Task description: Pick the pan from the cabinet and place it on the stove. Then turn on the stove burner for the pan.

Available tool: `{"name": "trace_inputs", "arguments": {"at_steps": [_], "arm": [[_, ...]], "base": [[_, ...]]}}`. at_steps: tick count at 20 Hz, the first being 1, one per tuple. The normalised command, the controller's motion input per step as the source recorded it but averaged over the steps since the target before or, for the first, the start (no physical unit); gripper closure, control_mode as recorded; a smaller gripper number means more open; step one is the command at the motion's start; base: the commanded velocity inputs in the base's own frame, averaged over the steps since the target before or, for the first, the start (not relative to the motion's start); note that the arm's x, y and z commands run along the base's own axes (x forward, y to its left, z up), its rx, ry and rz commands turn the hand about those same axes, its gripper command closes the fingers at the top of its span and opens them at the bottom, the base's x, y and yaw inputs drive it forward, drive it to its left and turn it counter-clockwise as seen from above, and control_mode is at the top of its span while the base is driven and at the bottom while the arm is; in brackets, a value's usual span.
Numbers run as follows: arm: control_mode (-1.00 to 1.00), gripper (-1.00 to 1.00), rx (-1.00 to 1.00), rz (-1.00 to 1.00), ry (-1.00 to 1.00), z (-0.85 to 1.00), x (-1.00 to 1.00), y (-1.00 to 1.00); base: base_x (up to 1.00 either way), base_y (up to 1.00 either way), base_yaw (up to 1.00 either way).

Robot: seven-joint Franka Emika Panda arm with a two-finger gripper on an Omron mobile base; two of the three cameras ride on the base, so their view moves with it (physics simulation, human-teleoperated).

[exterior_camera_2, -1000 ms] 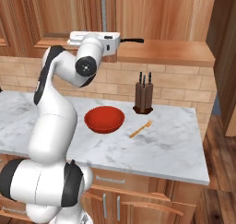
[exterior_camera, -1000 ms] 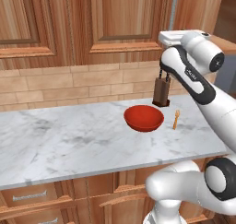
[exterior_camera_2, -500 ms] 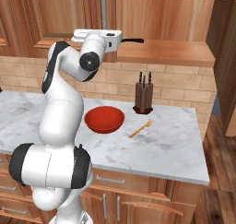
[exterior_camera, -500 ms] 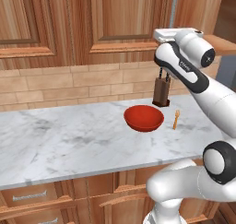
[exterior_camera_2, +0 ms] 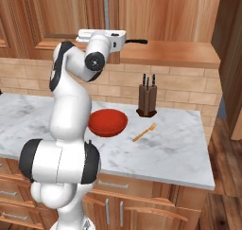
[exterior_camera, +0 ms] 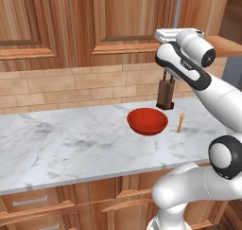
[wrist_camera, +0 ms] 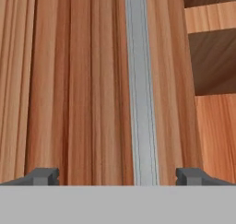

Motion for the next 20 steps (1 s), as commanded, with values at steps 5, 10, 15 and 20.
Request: {"name": "trace_inputs", "arguments": {"at_steps": [5, 10, 15, 20], "arm": [[-1.0, 1.0, 0.0, 0.03, 0.0, -0.17, 0.5, 0.17], [-1.0, 1.0, 0.0, 0.02, 0.0, -0.14, 0.36, 0.16], [-1.0, 1.0, -0.01, 0.02, 0.01, -0.06, 0.15, 0.2], [-1.0, 1.0, -0.04, 0.05, 0.0, 0.0, 0.0, 0.09]], "base": [[0.0, 0.0, 0.0], [0.0, 0.0, 0.0], [0.0, 0.0, 0.0], [0.0, 0.0, 0.0]]}}
